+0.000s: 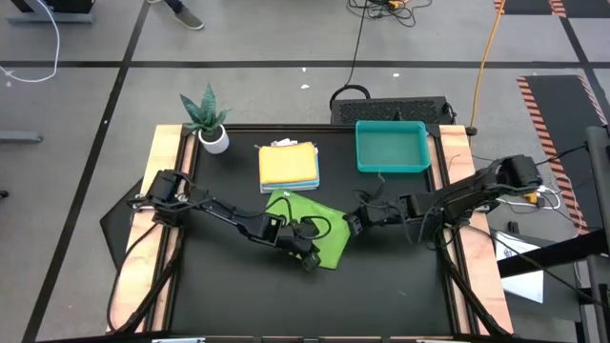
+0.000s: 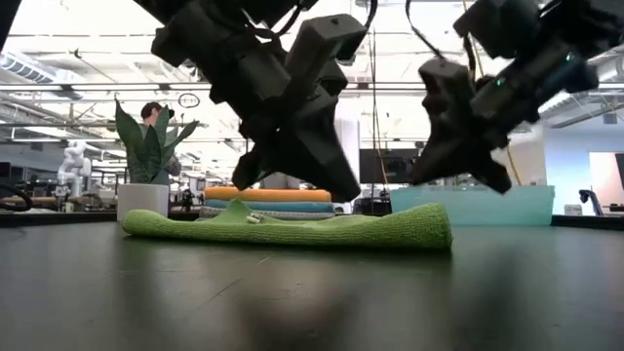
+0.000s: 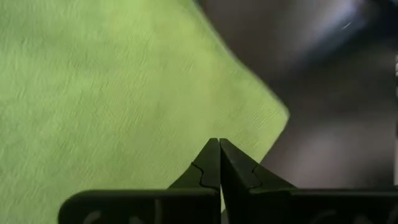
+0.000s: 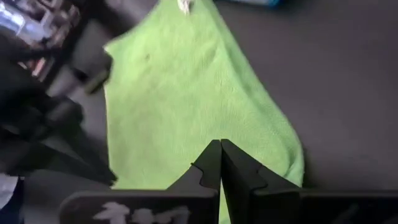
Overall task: Fold microfiber towels
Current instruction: Fold the green microfiber towel
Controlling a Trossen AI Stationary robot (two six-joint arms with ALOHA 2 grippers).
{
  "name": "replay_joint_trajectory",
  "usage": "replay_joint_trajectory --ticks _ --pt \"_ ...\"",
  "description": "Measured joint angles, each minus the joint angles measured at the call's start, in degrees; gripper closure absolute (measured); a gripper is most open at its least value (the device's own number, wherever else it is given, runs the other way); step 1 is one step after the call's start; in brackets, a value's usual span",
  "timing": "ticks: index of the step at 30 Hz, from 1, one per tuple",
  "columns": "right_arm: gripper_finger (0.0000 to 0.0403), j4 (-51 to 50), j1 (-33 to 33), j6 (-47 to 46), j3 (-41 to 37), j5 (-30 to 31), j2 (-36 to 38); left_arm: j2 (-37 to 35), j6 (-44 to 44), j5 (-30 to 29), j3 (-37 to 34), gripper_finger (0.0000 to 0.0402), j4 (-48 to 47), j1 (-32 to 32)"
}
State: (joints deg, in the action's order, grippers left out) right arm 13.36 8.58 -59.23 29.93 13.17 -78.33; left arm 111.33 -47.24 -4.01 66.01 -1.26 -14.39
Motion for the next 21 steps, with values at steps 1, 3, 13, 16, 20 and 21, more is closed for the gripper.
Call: replay_joint_trajectory --ticks 1,3,13,16,20,21 --pt "0.0403 1.1 0.0 0.0 0.0 -0.9 -1.6 -0.1 0.0 -0.1 0.0 0.0401 0.6 0.0" --pt "0.0403 1.3 -0.1 -0.1 0.0 -1.4 -4.7 -0.4 -0.1 -0.3 0.0 0.0401 0.9 0.0" --pt "0.0403 -2.7 0.4 -3.3 0.1 -3.4 -9.6 -0.2 -1.5 -0.5 0.1 0.0401 2.2 -0.2" --pt "0.0403 -3.5 5.0 -7.8 0.2 -5.0 -9.5 -0.3 -1.5 -0.5 0.1 0.0401 1.9 -0.2" --pt "0.0403 -1.9 14.2 -15.3 0.1 -5.5 -9.7 -0.5 -1.6 -0.6 0.1 0.0401 2.1 -0.4" --pt "0.0403 -0.2 16.6 -16.7 0.0 -5.7 -9.8 -0.5 -1.6 -0.6 0.1 0.0401 2.1 -0.6"
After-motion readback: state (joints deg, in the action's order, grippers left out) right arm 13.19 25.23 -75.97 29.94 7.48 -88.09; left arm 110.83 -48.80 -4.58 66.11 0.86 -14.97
